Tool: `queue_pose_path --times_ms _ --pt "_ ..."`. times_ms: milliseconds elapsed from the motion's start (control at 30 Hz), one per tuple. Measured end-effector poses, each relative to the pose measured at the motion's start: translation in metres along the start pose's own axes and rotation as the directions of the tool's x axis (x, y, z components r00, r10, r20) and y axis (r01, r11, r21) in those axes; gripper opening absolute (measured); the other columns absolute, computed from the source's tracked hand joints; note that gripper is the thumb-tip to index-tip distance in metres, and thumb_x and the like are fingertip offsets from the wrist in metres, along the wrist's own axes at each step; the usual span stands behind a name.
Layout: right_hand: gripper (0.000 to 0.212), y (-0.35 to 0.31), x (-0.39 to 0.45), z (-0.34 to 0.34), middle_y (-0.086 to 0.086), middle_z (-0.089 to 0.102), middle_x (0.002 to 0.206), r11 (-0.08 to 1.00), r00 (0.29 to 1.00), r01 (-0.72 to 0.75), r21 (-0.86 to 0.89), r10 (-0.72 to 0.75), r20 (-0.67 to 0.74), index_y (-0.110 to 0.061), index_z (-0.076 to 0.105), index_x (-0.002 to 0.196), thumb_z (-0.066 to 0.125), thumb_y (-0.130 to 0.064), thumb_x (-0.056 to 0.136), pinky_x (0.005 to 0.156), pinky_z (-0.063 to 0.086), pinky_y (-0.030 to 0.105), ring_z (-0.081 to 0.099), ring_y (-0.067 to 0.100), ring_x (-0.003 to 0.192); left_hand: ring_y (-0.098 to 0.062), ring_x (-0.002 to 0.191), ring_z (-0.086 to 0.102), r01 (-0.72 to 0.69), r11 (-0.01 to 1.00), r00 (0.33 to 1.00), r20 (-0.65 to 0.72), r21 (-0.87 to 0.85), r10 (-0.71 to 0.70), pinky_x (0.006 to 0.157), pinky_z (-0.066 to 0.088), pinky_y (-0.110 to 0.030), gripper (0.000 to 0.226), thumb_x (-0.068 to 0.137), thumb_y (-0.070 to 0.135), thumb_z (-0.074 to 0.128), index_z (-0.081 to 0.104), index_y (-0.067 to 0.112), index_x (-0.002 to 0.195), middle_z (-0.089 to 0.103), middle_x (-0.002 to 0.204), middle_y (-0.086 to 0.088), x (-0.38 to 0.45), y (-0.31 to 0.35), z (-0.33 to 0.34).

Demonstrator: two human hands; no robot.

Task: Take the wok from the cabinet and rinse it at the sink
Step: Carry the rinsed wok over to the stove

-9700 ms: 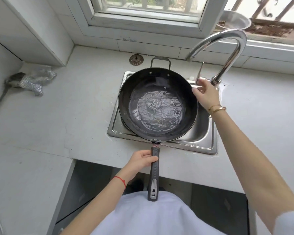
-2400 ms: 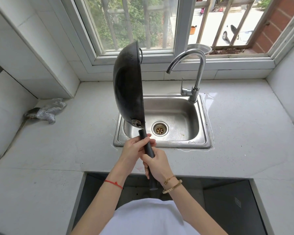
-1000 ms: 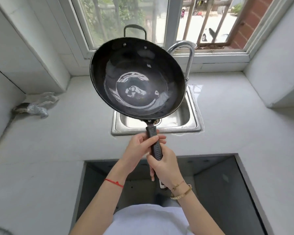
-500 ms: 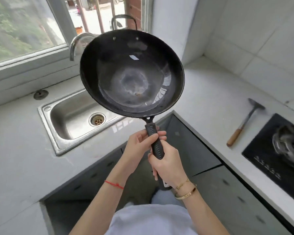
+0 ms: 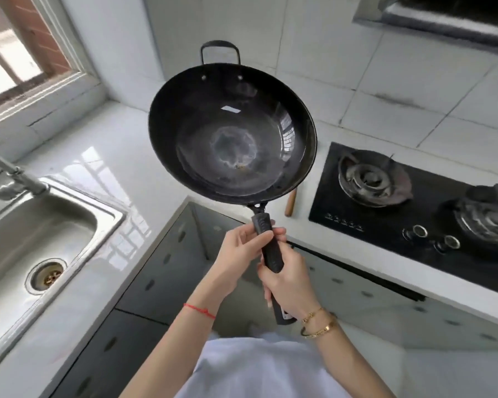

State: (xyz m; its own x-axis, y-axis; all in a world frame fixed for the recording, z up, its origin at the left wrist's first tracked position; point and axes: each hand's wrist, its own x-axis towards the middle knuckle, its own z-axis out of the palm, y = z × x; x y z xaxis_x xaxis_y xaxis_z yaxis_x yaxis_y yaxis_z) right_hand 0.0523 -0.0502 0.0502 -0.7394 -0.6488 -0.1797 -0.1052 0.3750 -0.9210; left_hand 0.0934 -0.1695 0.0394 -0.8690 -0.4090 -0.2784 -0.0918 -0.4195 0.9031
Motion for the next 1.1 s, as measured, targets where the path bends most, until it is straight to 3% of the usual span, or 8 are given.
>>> queue_pose_path --times_ms 267,467,633,800,1100 --pt "0.031 0.022 -0.009 -0.041 0.005 0.052 0.046 0.990 0.968 -0.094 0.109 0.117 -0.221 -0.029 0.051 0.080 0.054 0.002 0.083 0.039 0.046 0.032 0.049 0.018 0.033 -0.029 0.113 0.066 0.086 0.990 0.959 0.258 0.113 -0.113 0.105 0.047 -0.044 0.020 0.096 0.006 0.055 0.066 0.002 0.113 0.073 0.113 -0.015 0.035 -0.015 0.055" --pt "0.024 0.030 -0.027 -0.040 0.004 0.052 0.045 0.965 0.875 -0.158 0.209 0.235 -0.423 -0.023 0.053 0.085 0.055 0.001 0.083 0.039 0.046 0.031 0.048 0.019 0.033 -0.028 0.112 0.067 0.136 0.961 0.870 0.434 0.242 -0.233 0.106 0.047 -0.047 0.019 0.097 0.005 0.054 0.066 0.003 0.112 0.073 0.113 -0.014 0.046 -0.022 0.076" --pt "0.025 0.030 -0.055 -0.031 0.001 0.050 0.042 0.931 0.736 -0.192 0.310 0.345 -0.582 -0.023 0.052 0.077 0.057 0.001 0.082 0.039 0.044 0.028 0.047 0.018 0.031 -0.028 0.110 0.068 0.143 0.929 0.747 0.578 0.342 -0.327 0.103 0.049 -0.045 0.020 0.096 0.002 0.053 0.064 -0.003 0.113 0.073 0.113 -0.016 0.040 -0.030 0.094" --pt "0.023 0.037 -0.088 -0.022 0.008 0.053 0.046 0.896 0.552 -0.224 0.383 0.440 -0.708 -0.020 0.050 0.075 0.058 0.000 0.080 0.039 0.044 0.029 0.049 0.021 0.033 -0.024 0.103 0.071 0.179 0.897 0.598 0.679 0.405 -0.426 0.094 0.055 -0.032 0.027 0.096 0.000 0.054 0.058 -0.009 0.120 0.073 0.111 -0.017 0.019 -0.047 0.115" --pt "0.012 0.063 -0.171 -0.039 0.006 0.053 0.050 0.824 0.279 -0.209 0.527 0.566 -0.775 -0.008 0.051 0.082 0.058 0.001 0.085 0.039 0.048 0.030 0.050 0.015 0.032 -0.027 0.105 0.070 0.168 0.817 0.326 0.751 0.552 -0.575 0.090 0.056 -0.028 0.029 0.095 0.000 0.055 0.058 -0.005 0.123 0.073 0.111 -0.016 -0.039 -0.094 0.191"
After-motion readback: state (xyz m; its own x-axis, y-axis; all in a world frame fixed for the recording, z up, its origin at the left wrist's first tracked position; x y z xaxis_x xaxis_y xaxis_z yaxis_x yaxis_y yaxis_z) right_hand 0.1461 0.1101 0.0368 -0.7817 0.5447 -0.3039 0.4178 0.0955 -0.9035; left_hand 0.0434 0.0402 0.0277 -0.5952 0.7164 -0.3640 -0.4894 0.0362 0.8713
